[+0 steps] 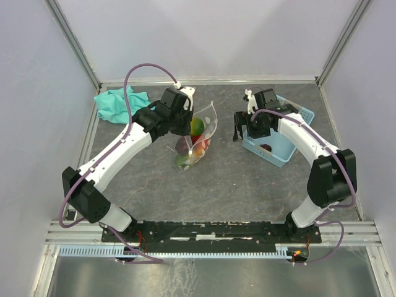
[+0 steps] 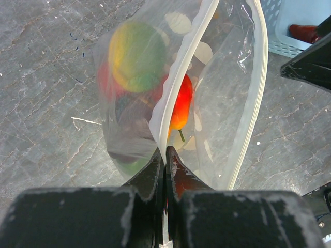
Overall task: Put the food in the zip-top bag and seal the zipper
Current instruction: Move the bin to the center of the board, then pick up the fake fruit from the bin, then place the fake fruit in the zipper food storage bag, then pick up the fake fruit from the bin.
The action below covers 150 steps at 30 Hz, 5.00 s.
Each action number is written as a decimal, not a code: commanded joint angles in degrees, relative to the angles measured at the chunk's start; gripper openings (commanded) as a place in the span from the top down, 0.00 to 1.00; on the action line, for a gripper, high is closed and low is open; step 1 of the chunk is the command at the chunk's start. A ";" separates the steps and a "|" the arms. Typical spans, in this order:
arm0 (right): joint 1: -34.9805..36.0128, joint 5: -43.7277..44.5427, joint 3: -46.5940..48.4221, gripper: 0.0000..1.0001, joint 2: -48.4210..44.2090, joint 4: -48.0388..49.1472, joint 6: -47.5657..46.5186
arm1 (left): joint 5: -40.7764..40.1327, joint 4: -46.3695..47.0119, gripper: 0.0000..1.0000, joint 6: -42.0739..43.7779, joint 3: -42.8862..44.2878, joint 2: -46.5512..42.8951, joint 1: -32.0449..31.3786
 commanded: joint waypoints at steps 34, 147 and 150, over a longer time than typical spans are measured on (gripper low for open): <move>-13.89 3.06 -0.06 0.34 13.72 -2.71 -6.55 | 0.78 0.01 0.97 1.05 0.00 -3.61 0.15; -2.85 26.65 4.62 0.07 -9.05 4.27 -1.88 | 3.21 1.80 0.97 0.53 -1.06 -4.88 0.15; -6.20 26.57 4.70 0.05 -5.47 6.46 -3.26 | 2.86 1.43 0.97 0.65 -0.84 -4.75 0.15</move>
